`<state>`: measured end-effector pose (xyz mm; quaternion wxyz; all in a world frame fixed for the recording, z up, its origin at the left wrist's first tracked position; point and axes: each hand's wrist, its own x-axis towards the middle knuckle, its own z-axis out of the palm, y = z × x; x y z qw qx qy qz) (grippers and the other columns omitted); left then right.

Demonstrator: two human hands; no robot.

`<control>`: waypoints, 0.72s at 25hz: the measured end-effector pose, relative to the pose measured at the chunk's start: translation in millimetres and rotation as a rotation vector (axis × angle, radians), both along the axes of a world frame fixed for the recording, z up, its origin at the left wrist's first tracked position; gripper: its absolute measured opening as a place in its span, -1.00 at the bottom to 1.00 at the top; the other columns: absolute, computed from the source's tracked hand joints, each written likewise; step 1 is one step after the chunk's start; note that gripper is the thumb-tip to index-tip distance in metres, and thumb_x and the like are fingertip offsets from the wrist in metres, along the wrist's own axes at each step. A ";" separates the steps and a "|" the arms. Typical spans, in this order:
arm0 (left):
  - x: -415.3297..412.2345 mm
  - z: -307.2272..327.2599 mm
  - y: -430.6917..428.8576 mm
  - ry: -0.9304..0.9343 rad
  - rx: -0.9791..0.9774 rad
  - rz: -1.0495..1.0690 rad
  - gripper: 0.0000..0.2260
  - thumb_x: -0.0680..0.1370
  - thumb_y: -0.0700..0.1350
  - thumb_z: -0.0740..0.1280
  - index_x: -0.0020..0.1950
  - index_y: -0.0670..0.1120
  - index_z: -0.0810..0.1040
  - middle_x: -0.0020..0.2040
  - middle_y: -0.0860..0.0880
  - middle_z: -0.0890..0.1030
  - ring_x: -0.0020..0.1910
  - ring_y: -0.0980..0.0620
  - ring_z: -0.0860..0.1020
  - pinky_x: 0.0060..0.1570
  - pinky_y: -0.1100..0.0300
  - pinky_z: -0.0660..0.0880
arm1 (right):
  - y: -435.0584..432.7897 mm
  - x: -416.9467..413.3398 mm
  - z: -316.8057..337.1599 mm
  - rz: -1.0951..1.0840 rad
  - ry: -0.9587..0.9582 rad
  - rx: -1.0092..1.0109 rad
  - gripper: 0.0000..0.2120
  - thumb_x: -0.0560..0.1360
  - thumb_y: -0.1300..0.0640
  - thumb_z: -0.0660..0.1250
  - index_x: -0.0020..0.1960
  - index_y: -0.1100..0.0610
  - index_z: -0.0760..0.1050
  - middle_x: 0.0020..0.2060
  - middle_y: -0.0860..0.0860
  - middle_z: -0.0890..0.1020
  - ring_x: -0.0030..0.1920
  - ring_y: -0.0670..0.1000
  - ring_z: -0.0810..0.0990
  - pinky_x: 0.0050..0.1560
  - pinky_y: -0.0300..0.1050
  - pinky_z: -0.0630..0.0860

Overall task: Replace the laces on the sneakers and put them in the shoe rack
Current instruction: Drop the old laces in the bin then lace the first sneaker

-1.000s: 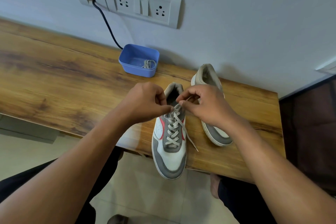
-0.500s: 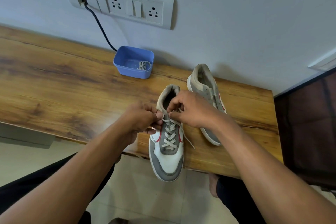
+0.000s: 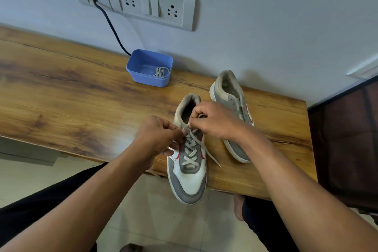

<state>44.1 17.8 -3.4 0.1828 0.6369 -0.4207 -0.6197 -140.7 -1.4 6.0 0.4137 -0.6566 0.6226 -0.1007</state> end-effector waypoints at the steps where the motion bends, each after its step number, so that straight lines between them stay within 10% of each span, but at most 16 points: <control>1: -1.1 -0.1 0.5 -0.008 -0.007 0.007 -0.87 0.54 -0.19 0.49 -0.10 -0.27 0.67 -0.27 -0.15 0.71 -0.38 0.03 0.63 -0.39 0.16 0.55 | 0.7 -0.9 -0.4 -0.001 0.015 -0.027 -0.95 0.55 0.10 0.45 -0.09 0.04 0.68 -0.18 -0.13 0.67 -0.17 -0.19 0.62 -0.20 -0.25 0.48; 9: -5.4 -8.8 12.0 0.137 -0.001 0.146 -0.89 0.62 -0.30 0.36 -0.09 -0.24 0.65 -0.28 -0.13 0.66 -0.35 0.04 0.57 -0.33 0.20 0.56 | 2.6 -4.4 -1.1 0.133 0.098 -0.126 -0.97 0.56 0.06 0.49 -0.06 -0.05 0.68 -0.08 -0.17 0.65 -0.07 -0.20 0.61 -0.09 -0.26 0.48; 18: 1.1 -12.3 6.8 -0.069 -0.192 -0.006 -0.89 0.60 -0.24 0.40 -0.12 -0.13 0.66 -0.26 -0.05 0.72 -0.26 -0.01 0.67 -0.18 0.07 0.62 | 0.2 -6.1 -6.8 -0.046 -0.092 0.017 -0.87 0.53 0.01 0.41 -0.12 0.02 0.68 -0.11 -0.06 0.73 -0.01 0.00 0.69 0.14 0.22 0.62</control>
